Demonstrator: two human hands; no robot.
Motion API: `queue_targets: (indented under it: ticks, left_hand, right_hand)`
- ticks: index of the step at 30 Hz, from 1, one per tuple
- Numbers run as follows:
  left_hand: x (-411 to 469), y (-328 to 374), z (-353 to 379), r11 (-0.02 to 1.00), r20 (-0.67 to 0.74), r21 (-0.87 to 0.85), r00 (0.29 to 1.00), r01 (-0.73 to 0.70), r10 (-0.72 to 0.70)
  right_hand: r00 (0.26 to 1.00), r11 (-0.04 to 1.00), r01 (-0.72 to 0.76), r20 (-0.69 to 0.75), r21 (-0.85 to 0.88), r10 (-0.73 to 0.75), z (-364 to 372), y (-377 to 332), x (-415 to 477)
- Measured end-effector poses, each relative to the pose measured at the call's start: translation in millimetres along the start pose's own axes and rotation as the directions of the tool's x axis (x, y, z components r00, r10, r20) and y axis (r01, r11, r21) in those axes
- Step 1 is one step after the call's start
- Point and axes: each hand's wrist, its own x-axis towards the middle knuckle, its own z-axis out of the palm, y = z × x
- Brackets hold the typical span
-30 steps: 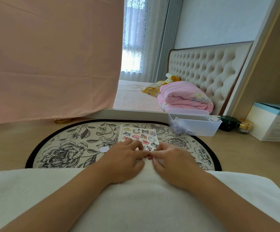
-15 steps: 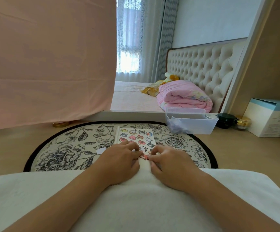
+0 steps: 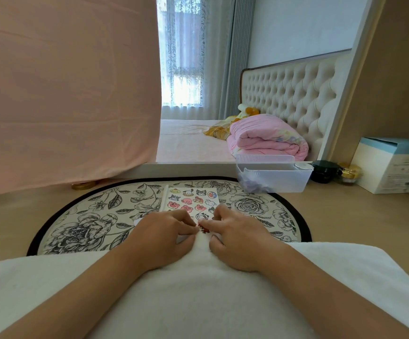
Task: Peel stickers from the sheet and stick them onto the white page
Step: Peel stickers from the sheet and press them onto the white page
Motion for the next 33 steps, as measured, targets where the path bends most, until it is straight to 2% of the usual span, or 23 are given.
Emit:
queue_targets:
  ticks: [5,10,14,21,27,29,33]
  left_hand:
    - [0,3,1,0.999,0.008,0.018,0.999,0.044,-0.044]
    - [-3,1,3,1.0,0.01,0.004,1.0,0.026,-0.026]
    - [-2,-2,4,1.0,0.013,0.008,1.0,0.015,-0.015]
    - [-4,-4,2,1.0,0.038,0.022,0.999,0.005,-0.006]
    - [-4,-11,2,0.999,0.066,-0.04,0.998,0.014,-0.011]
    - [-4,-10,2,0.999,0.054,-0.045,0.998,0.02,-0.018]
    - [-2,-5,1,0.999,0.041,-0.025,0.998,0.041,-0.04]
  right_hand:
    - [0.996,0.999,0.035,-0.084,0.004,-0.035,-2,5,-8]
    - [0.983,0.997,0.079,-0.167,-0.021,-0.081,-1,6,-15]
    - [0.976,0.99,0.136,-0.174,0.034,-0.128,2,5,-16]
    - [0.977,0.987,0.087,-0.207,0.135,-0.057,0,9,-16]
    - [0.975,0.981,0.049,-0.222,0.185,-0.006,2,11,-12]
    - [0.983,0.984,0.037,-0.182,0.173,-0.005,3,10,-9]
    - [0.999,0.996,0.04,-0.016,0.082,-0.038,0,5,3]
